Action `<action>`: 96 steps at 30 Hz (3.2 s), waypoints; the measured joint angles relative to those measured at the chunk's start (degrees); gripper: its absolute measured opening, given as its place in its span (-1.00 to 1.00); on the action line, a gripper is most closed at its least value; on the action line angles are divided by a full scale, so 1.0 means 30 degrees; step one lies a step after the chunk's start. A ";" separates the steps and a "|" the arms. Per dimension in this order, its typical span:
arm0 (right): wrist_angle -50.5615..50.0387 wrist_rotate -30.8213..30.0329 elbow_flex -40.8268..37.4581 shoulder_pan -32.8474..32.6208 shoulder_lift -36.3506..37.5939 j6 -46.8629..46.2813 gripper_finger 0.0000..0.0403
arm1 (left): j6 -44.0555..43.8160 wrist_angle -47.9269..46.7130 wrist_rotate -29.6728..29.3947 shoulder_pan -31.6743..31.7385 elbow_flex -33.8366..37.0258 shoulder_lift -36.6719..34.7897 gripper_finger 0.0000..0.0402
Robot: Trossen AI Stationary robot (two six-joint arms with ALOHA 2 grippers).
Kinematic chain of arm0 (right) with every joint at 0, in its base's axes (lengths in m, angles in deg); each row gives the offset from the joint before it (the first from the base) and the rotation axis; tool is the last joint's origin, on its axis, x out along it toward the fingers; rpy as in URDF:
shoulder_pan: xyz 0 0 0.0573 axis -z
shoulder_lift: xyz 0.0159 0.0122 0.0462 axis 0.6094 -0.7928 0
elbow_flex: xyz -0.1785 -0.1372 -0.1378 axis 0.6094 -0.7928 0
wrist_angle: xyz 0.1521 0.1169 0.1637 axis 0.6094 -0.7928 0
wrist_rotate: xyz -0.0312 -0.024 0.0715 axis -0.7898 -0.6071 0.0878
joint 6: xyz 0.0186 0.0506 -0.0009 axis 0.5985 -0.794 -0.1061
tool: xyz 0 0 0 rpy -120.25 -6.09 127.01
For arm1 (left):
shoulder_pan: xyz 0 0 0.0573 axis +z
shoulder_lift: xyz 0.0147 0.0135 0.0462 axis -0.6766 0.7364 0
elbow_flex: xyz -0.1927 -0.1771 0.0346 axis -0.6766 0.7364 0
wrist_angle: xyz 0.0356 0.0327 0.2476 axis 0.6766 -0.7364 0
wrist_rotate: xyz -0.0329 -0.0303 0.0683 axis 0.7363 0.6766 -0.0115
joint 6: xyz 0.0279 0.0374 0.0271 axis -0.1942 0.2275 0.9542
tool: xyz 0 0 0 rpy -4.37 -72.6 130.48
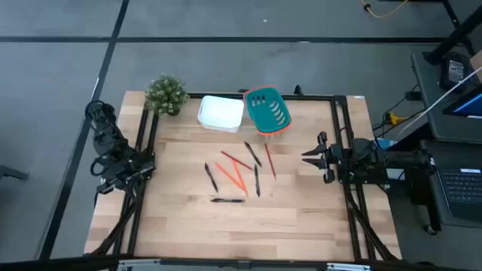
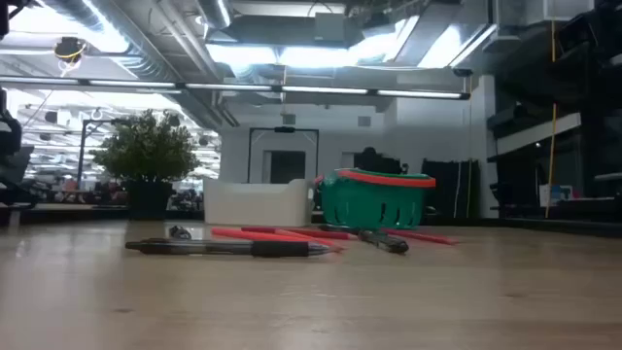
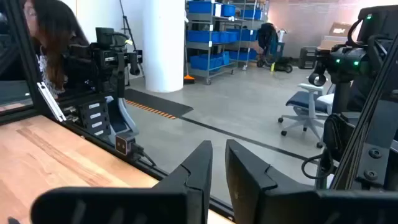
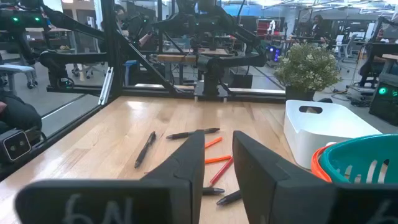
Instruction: Sort pens & pencils
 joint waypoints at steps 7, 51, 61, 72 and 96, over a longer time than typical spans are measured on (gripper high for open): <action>0.0000 0.0000 0.0000 0.0004 0.0003 0.0023 -0.58 | 0.0001 0.0000 0.0000 0.0001 0.0000 0.0001 -0.79; 0.0000 -0.0006 0.0004 0.0007 0.0001 0.0023 -0.58 | -0.0001 0.0007 -0.0007 0.0006 0.0000 0.0001 -0.79; 0.0000 -0.0007 0.0000 0.0000 0.0000 0.0020 -0.58 | -0.0001 0.0002 -0.0006 0.0001 0.0000 -0.0001 -0.79; 0.0000 0.0000 0.0004 0.0000 0.0000 0.0023 -0.58 | 0.0006 0.0000 -0.0007 0.0006 0.0000 -0.0007 -0.79; 0.0273 0.0005 0.0001 0.0000 0.0003 -0.4079 -0.58 | 0.5266 0.5684 -1.2209 0.2151 0.3682 0.0001 -0.79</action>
